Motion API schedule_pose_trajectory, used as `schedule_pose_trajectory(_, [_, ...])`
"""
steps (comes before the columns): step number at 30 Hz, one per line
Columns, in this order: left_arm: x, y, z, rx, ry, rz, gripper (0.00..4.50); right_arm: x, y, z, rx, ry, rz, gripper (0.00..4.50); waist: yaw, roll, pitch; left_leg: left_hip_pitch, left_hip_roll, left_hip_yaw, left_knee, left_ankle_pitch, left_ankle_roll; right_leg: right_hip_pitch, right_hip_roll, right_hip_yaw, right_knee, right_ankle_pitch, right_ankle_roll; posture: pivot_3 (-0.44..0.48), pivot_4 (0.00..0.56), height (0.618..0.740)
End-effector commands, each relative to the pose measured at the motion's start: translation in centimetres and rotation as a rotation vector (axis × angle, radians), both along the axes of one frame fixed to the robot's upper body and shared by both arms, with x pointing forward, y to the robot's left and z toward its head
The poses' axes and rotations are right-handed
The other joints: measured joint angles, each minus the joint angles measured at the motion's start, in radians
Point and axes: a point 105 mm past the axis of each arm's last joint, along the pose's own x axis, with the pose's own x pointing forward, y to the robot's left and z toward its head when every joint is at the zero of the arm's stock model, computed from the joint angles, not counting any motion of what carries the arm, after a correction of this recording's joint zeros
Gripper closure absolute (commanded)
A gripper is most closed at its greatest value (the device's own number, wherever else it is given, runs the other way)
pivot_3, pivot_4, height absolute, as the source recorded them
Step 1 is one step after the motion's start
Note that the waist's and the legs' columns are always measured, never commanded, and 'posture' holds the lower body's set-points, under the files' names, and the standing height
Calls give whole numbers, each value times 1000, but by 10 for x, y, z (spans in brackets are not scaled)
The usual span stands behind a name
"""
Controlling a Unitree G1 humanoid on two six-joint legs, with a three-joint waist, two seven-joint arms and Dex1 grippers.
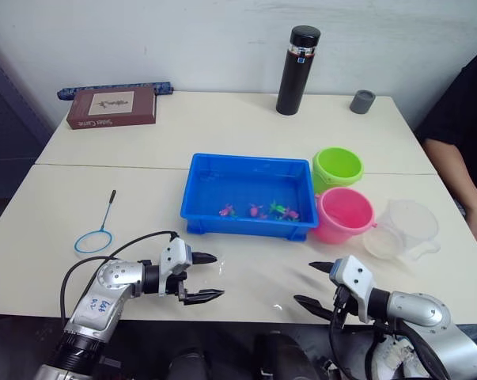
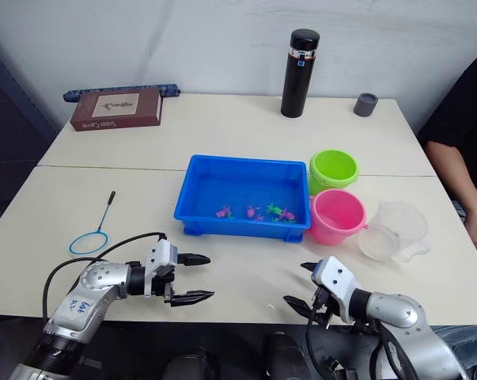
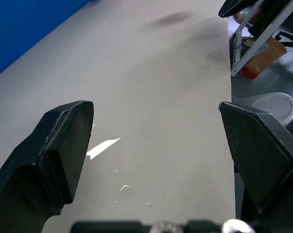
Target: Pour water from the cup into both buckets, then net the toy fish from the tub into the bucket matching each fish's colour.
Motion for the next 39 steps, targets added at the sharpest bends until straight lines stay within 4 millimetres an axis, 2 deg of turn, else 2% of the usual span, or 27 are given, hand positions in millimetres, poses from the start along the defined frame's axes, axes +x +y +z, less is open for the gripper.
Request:
schedule_pose_trajectory(1, [0,-1,12,-7,-38,-20,50,1,1,9,14,-52,-6,0,0,0,0,0,0,0,0,0,0,0,0,0,0,0,0,0,150,740])
schedule_pose_trajectory(7, [7,-7,20,-42,-14,-16,50,7,-9,10,15,-111,-124,0,1,0,0,0,0,0,0,0,0,0,0,0,0,0,0,0,150,740])
schedule_pose_trajectory(10, [4,-23,49,-145,17,-114,50,-4,-16,23,68,-110,-202,0,6,0,0,-1,0,0,0,0,0,0,0,0,0,0,0,0,150,740])
schedule_pose_trajectory(13, [3,-32,67,-183,29,-166,50,-14,-22,35,113,-113,-268,0,16,1,0,-1,0,-2,-1,0,0,0,0,-1,-1,0,0,0,150,740])
schedule_pose_trajectory(18, [-1,-50,108,-240,24,-310,50,-32,-54,54,197,-130,-543,0,23,1,0,-1,0,-1,-1,0,-1,0,2,0,-1,0,0,0,150,740])
schedule_pose_trajectory(21, [4,-59,131,-286,10,-344,50,-38,-82,55,196,-154,-741,0,24,1,0,-1,0,-2,-1,0,-1,0,2,1,-1,0,0,0,150,740])
schedule_pose_trajectory(24, [10,-67,147,-304,-21,-369,50,-40,-120,54,189,-191,-975,0,20,1,0,-1,-2,-1,-1,0,-1,0,3,1,-1,0,0,0,150,740])
schedule_pose_trajectory(30, [13,-74,155,-308,-44,-391,50,-39,-174,46,160,-235,-1262,0,18,3,1,0,-5,-1,-2,1,-2,0,3,3,-1,0,0,0,150,740])
schedule_pose_trajectory(35, [17,-78,161,-317,-69,-386,50,-22,-193,40,167,-245,-1338,0,18,4,1,0,-6,-1,-3,2,-3,0,4,3,-2,0,0,0,150,740])
schedule_pose_trajectory(39, [19,-79,164,-326,-82,-376,50,-13,-200,36,171,-244,-1373,0,19,6,1,0,-6,-1,-3,2,-2,0,3,4,-2,0,0,0,150,740])
